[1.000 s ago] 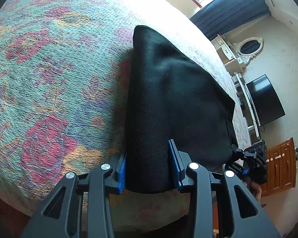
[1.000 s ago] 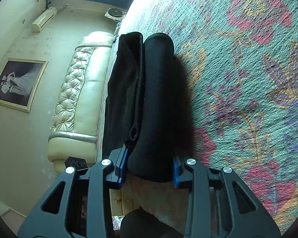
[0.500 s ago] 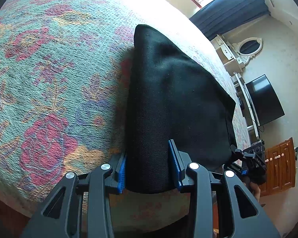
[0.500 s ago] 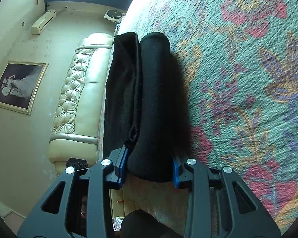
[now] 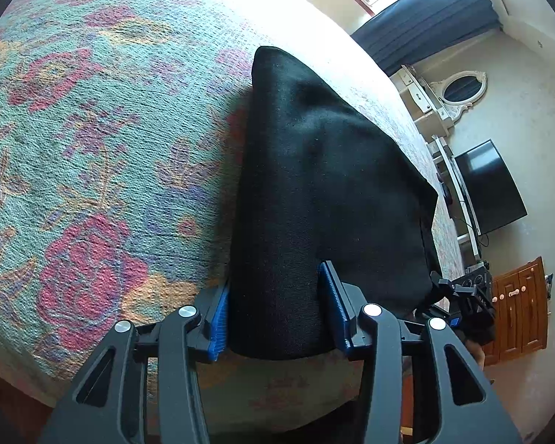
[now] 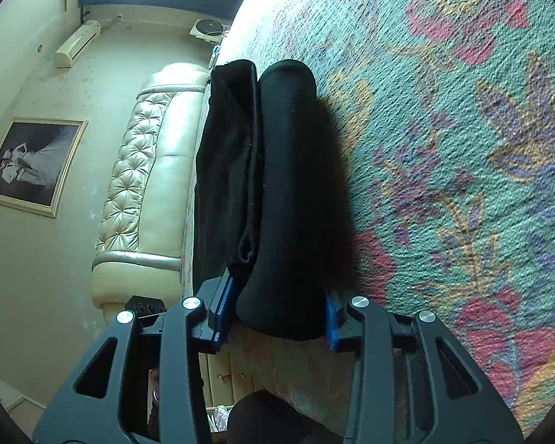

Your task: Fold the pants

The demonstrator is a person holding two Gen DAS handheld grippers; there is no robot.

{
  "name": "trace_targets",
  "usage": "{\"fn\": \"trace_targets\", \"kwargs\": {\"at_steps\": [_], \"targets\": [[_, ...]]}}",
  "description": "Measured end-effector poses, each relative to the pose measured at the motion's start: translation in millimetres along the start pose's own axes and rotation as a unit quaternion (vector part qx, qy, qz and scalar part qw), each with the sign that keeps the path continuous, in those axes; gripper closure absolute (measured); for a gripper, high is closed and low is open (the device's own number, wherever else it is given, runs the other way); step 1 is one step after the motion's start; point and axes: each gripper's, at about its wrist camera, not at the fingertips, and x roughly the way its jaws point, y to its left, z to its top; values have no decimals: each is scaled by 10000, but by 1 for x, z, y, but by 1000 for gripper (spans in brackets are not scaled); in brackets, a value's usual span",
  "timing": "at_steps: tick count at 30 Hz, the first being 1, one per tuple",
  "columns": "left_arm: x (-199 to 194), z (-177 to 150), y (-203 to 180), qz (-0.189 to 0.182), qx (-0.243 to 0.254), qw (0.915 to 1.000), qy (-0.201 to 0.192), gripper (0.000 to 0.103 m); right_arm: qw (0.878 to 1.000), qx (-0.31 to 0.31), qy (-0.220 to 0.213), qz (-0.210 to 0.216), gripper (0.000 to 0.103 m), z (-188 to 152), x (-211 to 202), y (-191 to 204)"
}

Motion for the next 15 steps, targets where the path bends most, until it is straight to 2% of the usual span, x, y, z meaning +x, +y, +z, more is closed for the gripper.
{"fn": "trace_targets", "kwargs": {"at_steps": [2, 4, 9, 10, 12, 15], "targets": [[0, -1, 6, -88, -147, 9999, 12, 42, 10000, 42, -13, 36, 61, 1, -1, 0], [-1, -2, 9, -258, -224, 9994, 37, 37, 9999, 132, -6, 105, 58, 3, -2, -3], [-4, 2, 7, -304, -113, 9995, 51, 33, 9998, 149, -44, 142, 45, 10, -12, -1], [-4, 5, 7, -342, -147, 9993, 47, 33, 9998, 125, -46, 121, 44, 15, -13, -1], [-2, 13, 10, -387, -195, 9991, 18, 33, 9999, 31, -6, 110, 36, 26, -14, 1], [5, 31, 9, -363, -36, 9993, 25, 32, 9997, -223, 54, 15, 28, 45, -11, 6]]}}
